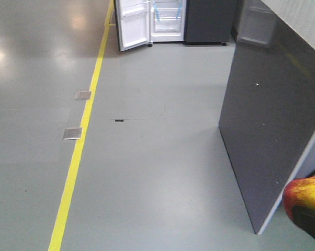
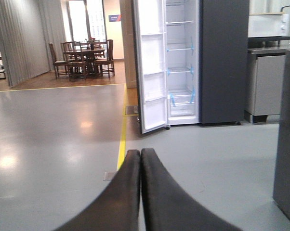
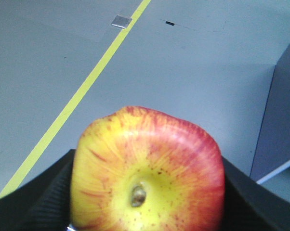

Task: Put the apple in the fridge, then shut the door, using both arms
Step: 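Drive the base away from the counter toward the open fridge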

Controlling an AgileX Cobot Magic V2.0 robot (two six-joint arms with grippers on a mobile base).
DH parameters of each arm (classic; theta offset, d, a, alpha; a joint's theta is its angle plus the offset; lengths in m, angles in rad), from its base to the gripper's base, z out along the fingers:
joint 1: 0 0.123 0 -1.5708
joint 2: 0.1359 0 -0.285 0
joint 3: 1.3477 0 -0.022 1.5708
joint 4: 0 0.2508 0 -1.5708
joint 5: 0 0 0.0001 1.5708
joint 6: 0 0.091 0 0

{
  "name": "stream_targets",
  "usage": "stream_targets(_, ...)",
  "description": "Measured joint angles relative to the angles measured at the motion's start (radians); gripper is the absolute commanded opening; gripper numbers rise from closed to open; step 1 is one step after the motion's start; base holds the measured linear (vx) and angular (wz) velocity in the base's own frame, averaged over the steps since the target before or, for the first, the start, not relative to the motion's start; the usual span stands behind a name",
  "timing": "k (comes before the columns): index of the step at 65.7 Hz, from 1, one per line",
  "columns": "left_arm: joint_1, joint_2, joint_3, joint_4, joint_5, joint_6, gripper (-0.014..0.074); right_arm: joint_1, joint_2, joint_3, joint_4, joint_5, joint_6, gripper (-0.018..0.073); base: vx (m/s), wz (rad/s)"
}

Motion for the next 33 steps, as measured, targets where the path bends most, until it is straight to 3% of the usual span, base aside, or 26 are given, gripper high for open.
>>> stream_targets(33, 0.0, 0.0, 0.0, 0.0, 0.0, 0.0, -0.0006, 0.0, 0.0, 0.0, 0.0, -0.001, 0.0, 0.0133, 0.24, 0.18)
